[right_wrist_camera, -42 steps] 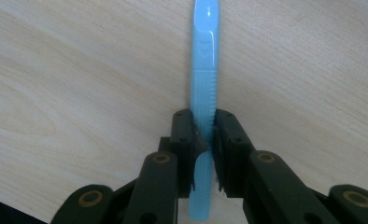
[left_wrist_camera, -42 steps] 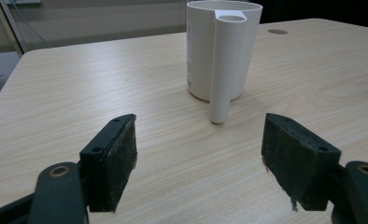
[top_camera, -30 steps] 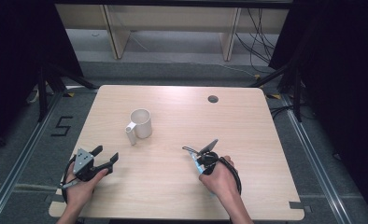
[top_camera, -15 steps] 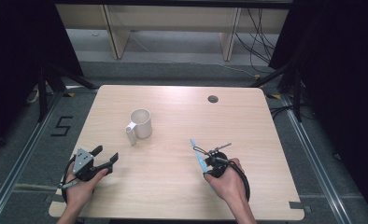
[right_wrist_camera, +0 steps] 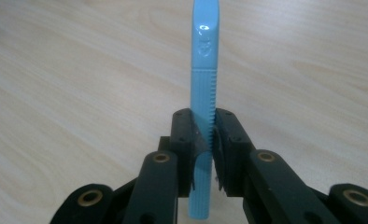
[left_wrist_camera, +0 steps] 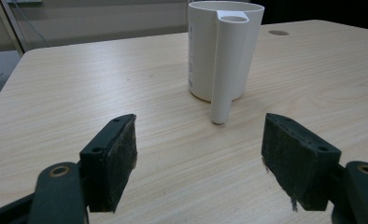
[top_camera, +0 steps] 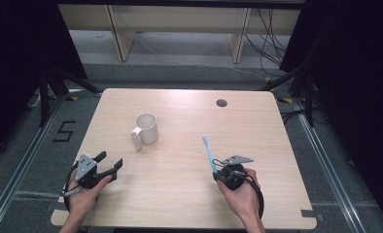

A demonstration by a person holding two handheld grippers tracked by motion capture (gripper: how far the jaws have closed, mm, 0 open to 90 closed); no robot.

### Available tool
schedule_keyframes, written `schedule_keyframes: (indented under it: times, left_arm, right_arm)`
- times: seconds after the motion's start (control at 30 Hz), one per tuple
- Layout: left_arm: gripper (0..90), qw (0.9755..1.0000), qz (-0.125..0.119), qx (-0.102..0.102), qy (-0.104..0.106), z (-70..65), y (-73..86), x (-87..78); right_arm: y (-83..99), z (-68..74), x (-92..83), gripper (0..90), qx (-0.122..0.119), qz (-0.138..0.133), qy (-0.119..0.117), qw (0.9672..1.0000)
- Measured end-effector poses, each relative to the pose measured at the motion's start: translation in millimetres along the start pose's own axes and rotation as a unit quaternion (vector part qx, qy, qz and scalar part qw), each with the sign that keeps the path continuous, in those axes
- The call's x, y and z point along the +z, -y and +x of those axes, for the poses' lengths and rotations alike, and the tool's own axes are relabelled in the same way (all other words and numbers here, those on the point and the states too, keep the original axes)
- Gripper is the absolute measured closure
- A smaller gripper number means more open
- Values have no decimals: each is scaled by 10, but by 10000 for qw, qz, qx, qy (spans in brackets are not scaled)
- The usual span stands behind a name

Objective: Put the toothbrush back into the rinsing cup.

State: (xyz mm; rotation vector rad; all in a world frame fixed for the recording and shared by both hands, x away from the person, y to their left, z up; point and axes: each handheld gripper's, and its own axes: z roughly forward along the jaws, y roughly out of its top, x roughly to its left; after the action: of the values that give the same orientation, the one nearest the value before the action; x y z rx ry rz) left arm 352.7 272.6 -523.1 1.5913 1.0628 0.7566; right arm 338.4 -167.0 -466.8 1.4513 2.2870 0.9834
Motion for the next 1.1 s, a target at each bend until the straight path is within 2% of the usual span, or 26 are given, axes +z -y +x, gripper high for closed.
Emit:
schedule_keyframes:
  times: [0.03, 0.07, 0.1, 0.13, 0.17, 0.2, 0.23, 0.3, 0.33, 0.37, 0.4, 0.43, 0.47, 0.5, 0.53, 0.6, 0.63, 0.67, 0.73, 0.77, 0.8, 0.83, 0.87, 0.9, 1.0, 1.1]
  left_arm:
    - [260, 10000, 4, 3, -3, -1, 0, 0]
    - [260, 10000, 3, 7, -4, -1, 0, 0]
    - [260, 10000, 0, -2, -5, 0, 0, -1]
    - [260, 10000, 0, -2, -5, 0, 0, -1]
    - [260, 10000, -5, -8, -6, 4, 0, -2]
    - [260, 10000, -5, -8, -6, 4, 0, -2]
    - [260, 10000, -3, -7, -4, 5, 0, -2]
    - [260, 10000, -1, -15, -3, 6, 0, 1]
    - [260, 10000, 6, -22, -1, 7, -1, 1]
    - [260, 10000, -68, -45, -11, 7, 4, 13]
    - [260, 10000, -68, -45, -11, 7, 4, 13]
    - [260, 10000, -83, -47, 8, 12, 4, 15]
    - [260, 10000, -83, -47, 8, 12, 4, 15]
    - [260, 10000, -70, -51, 19, 13, 3, 13]
    - [260, 10000, -79, -50, 4, 11, 4, 14]
    - [261, 10000, -83, -45, 3, 10, 4, 15]
    - [261, 10000, -71, -40, 12, 12, 4, 12]
    - [261, 10000, -71, -40, 12, 12, 4, 12]
    - [261, 10000, -73, -61, 22, 14, 4, 9]
    - [261, 10000, -10, -71, 8, 14, 0, -5]
    - [261, 10000, -10, -71, 8, 14, 0, -5]
    - [260, 10000, -3, -74, 11, 15, 0, -4]
    - [260, 10000, -3, -74, 11, 15, 0, -4]
    - [260, 10000, -3, -74, 14, 16, 0, -5]
    - [260, 9999, -29, -97, 18, 23, 1, -4]
    - [260, 9999, -32, -113, 27, 26, 1, -2]
  right_arm:
    - [7, -25, -4, 793, -119, -53, 0, 9999]
    - [7, -25, -4, 793, -119, -53, 0, 9999]
    - [31, -20, -5, 793, -39, -232, 18, 9997]
    - [36, -38, -1, 793, -173, -384, 98, 9991]
    - [48, -27, 5, 793, -94, -509, 48, 9986]
    - [47, -46, 11, 793, -225, -613, 13, 9979]
    - [47, -46, 11, 793, -225, -613, 13, 9979]
    - [75, -13, 0, 793, -145, -833, 93, 9964]
    - [75, -13, 0, 793, -145, -833, 93, 9964]
    - [77, -15, -3, 793, -176, -1005, 107, 9947]
    - [77, -15, -3, 793, -176, -1005, 107, 9947]
    - [81, -22, -10, 793, -322, -1127, 172, 9930]
    - [85, -24, -5, 793, -358, -1248, 208, 9913]
    - [85, -24, -5, 793, -358, -1248, 208, 9913]
    - [100, -8, 10, 793, -268, -1405, 141, 9896]
    - [103, -6, 6, 793, -290, -1386, 96, 9899]
    - [120, 0, 20, 793, -290, -1528, 116, 9878]
    - [120, 0, 20, 793, -290, -1528, 116, 9878]
    - [130, -5, 18, 793, -360, -1684, 227, 9848]
    - [135, 7, 21, 792, -259, -1737, 195, 9843]
    - [135, 7, 21, 792, -259, -1737, 195, 9843]
    - [140, 22, 23, 792, -148, -1834, 197, 9827]
    - [140, 22, 23, 792, -148, -1834, 197, 9827]
    - [138, 4, 32, 792, -259, -1942, 194, 9804]
    - [134, 10, 25, 792, -394, -2004, 217, 9787]
    - [132, 9, 29, 792, -490, -2151, 312, 9749]
